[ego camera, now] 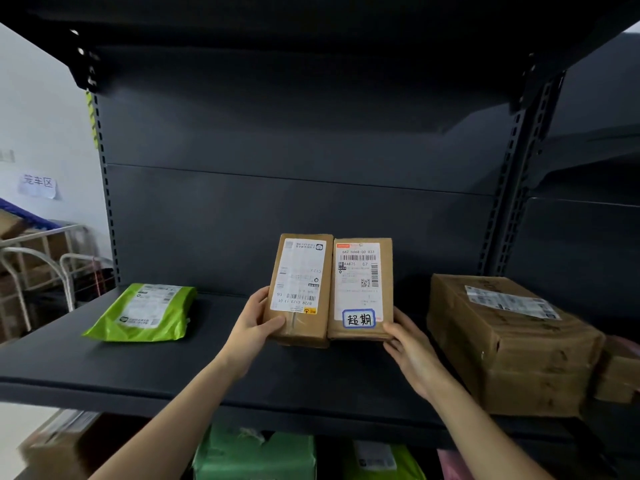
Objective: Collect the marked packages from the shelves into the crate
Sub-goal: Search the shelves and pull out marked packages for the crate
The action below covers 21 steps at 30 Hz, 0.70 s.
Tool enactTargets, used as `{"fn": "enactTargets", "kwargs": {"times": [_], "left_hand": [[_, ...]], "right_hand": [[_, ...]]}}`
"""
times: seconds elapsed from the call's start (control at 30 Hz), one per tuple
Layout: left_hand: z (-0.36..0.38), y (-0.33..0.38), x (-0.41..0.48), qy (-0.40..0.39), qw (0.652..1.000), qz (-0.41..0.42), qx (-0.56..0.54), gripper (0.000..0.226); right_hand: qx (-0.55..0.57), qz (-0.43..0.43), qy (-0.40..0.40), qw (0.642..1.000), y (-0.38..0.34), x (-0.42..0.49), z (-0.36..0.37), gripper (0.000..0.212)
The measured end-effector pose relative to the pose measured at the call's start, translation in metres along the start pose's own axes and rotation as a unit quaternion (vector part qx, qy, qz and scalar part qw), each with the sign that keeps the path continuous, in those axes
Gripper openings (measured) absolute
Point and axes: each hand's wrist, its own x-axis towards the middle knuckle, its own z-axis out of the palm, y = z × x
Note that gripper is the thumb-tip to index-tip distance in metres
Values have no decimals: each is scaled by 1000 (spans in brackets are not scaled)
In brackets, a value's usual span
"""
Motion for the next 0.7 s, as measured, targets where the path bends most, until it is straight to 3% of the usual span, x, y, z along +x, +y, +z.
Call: {"fn": "enactTargets", "kwargs": {"times": [0.3, 0.4, 0.6, 0.7], "left_hand": [[-37, -3, -12, 50, 998, 5, 44, 59], [-54, -3, -16, 76, 995, 9, 69, 61], [-67, -8, -18, 139, 975, -1, 174, 67], [-60, -11, -15, 134, 963, -20, 234, 74]], "right_hand": [[8, 12, -53, 999, 15, 4, 40, 43], [15, 22, -63, 998, 24, 11, 58, 35], [-2, 18, -62, 998, 35, 14, 83, 38], [-15, 2, -41, 999, 34, 13, 80, 41]]}}
